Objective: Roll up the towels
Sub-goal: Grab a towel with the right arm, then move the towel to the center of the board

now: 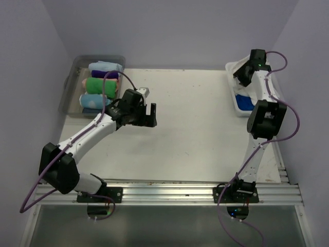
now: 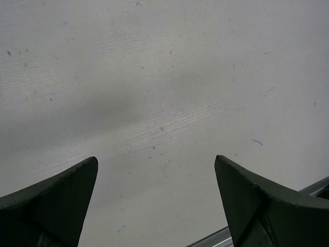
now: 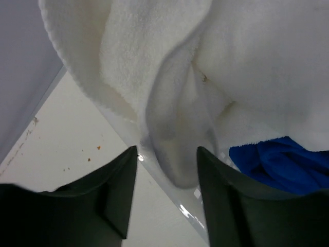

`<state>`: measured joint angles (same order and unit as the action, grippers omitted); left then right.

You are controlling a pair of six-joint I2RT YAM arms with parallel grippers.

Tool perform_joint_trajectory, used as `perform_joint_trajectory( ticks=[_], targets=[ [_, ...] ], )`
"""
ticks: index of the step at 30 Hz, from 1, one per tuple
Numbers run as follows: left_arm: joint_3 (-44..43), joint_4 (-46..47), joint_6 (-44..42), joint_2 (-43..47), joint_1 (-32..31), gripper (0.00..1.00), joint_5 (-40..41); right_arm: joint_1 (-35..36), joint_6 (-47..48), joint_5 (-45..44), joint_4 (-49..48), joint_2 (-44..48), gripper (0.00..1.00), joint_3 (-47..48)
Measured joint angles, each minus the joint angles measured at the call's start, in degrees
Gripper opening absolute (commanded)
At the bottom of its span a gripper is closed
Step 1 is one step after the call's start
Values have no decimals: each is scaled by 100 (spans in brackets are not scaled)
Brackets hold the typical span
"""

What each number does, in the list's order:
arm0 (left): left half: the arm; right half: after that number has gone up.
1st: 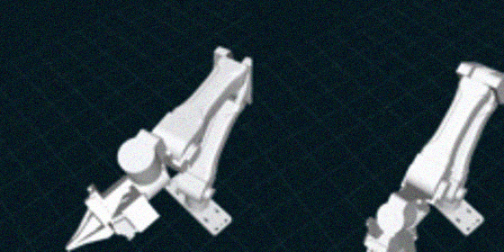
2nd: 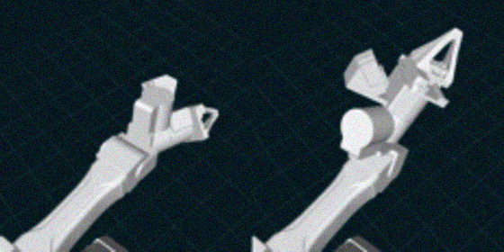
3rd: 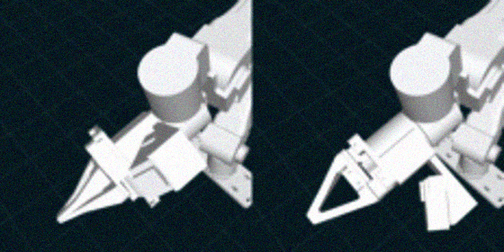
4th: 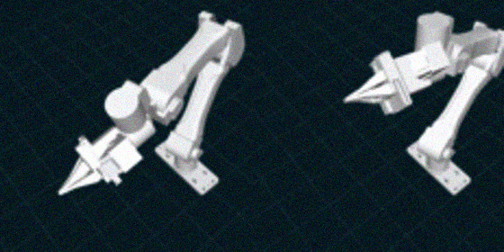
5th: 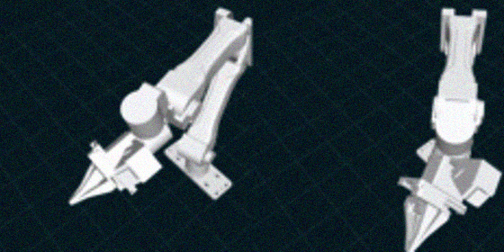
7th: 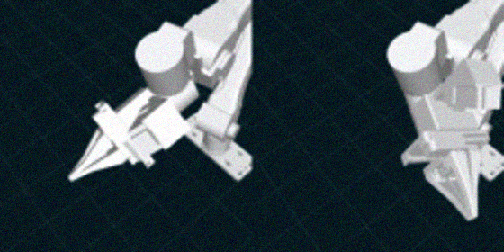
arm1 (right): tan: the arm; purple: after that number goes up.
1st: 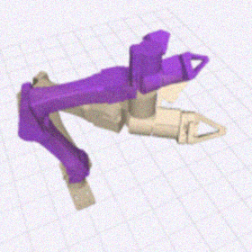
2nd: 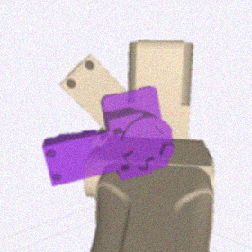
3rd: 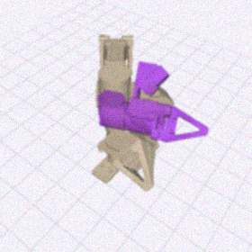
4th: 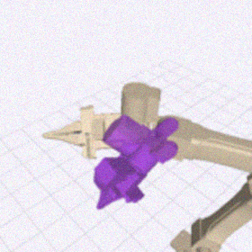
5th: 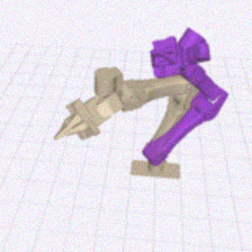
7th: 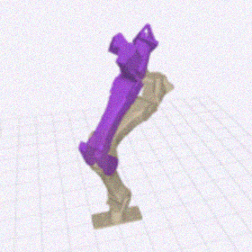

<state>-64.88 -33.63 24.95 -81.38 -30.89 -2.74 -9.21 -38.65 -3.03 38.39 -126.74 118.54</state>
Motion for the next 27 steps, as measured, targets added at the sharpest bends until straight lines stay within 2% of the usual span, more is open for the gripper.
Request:
perform_joint_trajectory(
  ticks=[1, 3, 4, 9, 20, 27],
  targets=[
    [9, 0, 4, 26, 0, 100, 0, -11, -24, -2, -26, 24, 35, -35],
    [15, -11, 15, 74, 0, 100, 2, -50, -72, 0, -63, 146, 3, -197],
    [15, -11, 24, 98, 0, 100, 2, -72, -94, 0, -68, 229, 0, -280],
    [52, -11, 103, 179, 0, 100, 63, -249, -120, 0, -76, 866, 0, -522],
    [87, -31, 101, 293, 0, 100, 245, -313, 164, 31, -452, 3237, 0, -848],
    [87, -42, 162, 284, 0, 100, 452, -304, 267, 822, -645, 4175, 0, -909]
  ],
)
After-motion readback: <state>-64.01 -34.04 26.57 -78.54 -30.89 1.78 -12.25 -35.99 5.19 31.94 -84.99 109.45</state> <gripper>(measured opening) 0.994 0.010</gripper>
